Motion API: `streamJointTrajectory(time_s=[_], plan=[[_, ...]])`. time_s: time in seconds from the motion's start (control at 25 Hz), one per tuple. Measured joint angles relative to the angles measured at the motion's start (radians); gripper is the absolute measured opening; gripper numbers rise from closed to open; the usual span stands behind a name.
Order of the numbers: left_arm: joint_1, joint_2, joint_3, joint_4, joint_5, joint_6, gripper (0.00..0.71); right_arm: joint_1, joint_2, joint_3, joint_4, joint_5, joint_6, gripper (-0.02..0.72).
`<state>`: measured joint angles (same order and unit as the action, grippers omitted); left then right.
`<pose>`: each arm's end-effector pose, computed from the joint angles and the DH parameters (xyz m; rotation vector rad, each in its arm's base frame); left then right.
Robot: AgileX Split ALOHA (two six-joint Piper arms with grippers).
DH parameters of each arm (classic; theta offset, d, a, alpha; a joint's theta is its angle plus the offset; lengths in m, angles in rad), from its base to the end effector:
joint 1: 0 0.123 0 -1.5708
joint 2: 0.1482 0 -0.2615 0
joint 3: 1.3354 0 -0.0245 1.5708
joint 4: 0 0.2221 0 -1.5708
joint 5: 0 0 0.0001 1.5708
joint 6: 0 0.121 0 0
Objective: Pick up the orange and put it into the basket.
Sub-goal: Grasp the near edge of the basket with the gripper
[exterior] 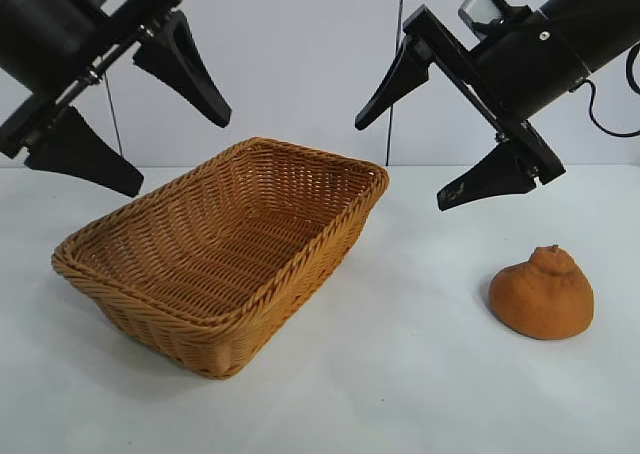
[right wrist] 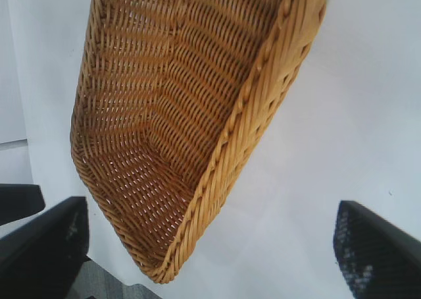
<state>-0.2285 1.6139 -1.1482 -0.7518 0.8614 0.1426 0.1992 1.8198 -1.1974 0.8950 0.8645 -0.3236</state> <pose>0.2912 -0.1321 0.2290 -0.0505 2.7071 -0.9260 0.3218 0.1383 0.1824 0.0325 2.7593 1.0251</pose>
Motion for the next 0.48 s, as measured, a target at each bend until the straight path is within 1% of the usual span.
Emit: streamJointTrajectory(time_s=[0.08,0.16,0.32,0.4,0.48], plan=[[0.000,-0.036,0.000,0.071,0.010,-0.082,0.631,0.000,0.000,0.000,0.000,0.000,0.000,0.694],[0.000,-0.067,0.000,0.144,0.025,-0.202,0.631,0.000,0.000,0.000,0.000,0.000,0.000,0.694],[-0.005,-0.087,-0.001,0.266,0.051,-0.438,0.631,0.000,0.000,0.000,0.000,0.000,0.000,0.694],[-0.031,-0.087,-0.001,0.316,0.053,-0.530,0.631,0.000,0.000,0.000,0.000,0.000,0.000,0.694],[-0.070,-0.087,-0.001,0.359,0.049,-0.627,0.631,0.000,0.000,0.000,0.000,0.000,0.000,0.694]])
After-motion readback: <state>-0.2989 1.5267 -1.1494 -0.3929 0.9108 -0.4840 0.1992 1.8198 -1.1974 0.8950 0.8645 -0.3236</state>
